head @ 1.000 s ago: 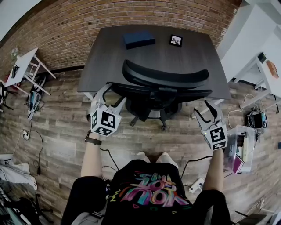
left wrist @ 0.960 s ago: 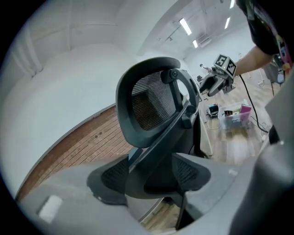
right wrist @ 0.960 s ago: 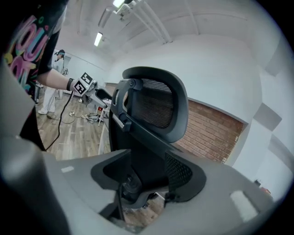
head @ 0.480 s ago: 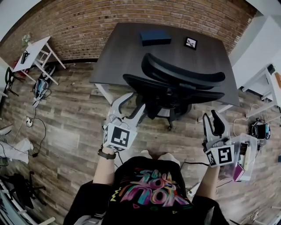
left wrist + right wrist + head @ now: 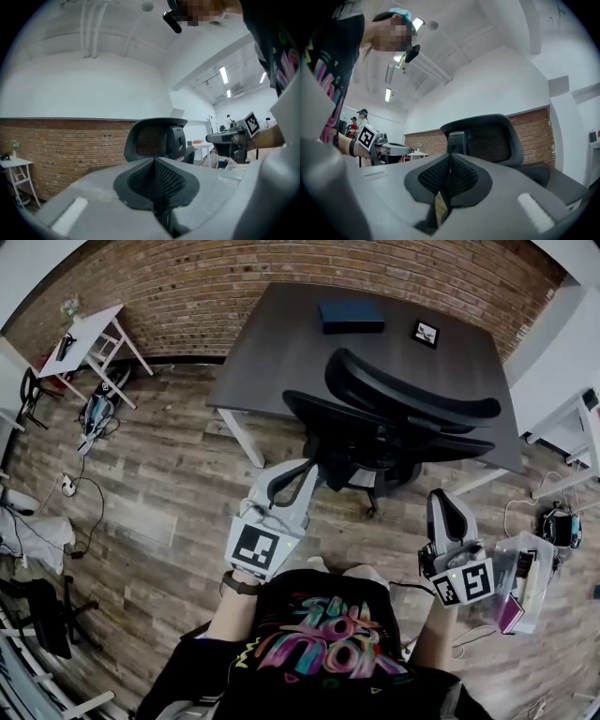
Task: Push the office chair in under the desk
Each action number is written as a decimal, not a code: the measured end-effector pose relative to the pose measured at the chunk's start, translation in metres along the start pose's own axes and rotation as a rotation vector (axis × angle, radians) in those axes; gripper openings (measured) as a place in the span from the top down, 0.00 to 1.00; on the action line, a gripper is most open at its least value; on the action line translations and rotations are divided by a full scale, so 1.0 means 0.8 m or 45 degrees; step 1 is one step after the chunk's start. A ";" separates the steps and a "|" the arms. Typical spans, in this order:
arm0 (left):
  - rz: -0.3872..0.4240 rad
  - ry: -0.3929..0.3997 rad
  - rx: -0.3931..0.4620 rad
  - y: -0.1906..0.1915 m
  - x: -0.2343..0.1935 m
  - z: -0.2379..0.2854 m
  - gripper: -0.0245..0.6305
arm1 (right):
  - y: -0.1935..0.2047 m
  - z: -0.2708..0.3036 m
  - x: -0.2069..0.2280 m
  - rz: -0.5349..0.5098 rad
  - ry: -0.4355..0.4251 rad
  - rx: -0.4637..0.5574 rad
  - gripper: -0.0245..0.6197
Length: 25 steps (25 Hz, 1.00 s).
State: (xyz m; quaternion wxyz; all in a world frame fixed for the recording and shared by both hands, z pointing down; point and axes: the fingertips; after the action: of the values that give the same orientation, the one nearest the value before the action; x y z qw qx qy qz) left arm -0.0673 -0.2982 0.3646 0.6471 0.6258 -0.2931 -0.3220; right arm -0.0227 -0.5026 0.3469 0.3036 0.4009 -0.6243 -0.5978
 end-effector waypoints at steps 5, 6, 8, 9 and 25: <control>-0.076 0.074 0.020 0.004 0.019 0.001 0.96 | 0.005 -0.008 -0.007 0.031 -0.010 -0.020 0.96; -0.090 0.095 0.018 0.006 0.023 0.001 0.96 | 0.005 -0.010 -0.006 0.050 -0.003 -0.013 0.96; -0.101 0.130 0.012 0.012 0.028 0.001 0.96 | 0.007 -0.016 -0.006 0.079 0.015 -0.003 0.96; -0.103 0.143 0.009 0.014 0.030 0.000 0.96 | 0.008 -0.019 -0.007 0.086 0.023 -0.004 0.96; -0.122 0.126 -0.027 0.029 0.017 0.004 0.96 | 0.016 -0.017 -0.011 0.099 0.048 -0.022 0.96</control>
State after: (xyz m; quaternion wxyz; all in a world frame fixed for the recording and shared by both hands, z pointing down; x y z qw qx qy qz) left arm -0.0600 -0.3104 0.3880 0.6513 0.6474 -0.2270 -0.3242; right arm -0.0082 -0.5024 0.3621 0.3416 0.3848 -0.6284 -0.5833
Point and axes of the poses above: the fingertips, and each gripper's own axes: z forward along the fingers, x to its right, y out of its underside, and after that the axes turned 6 degrees about -z, right-handed
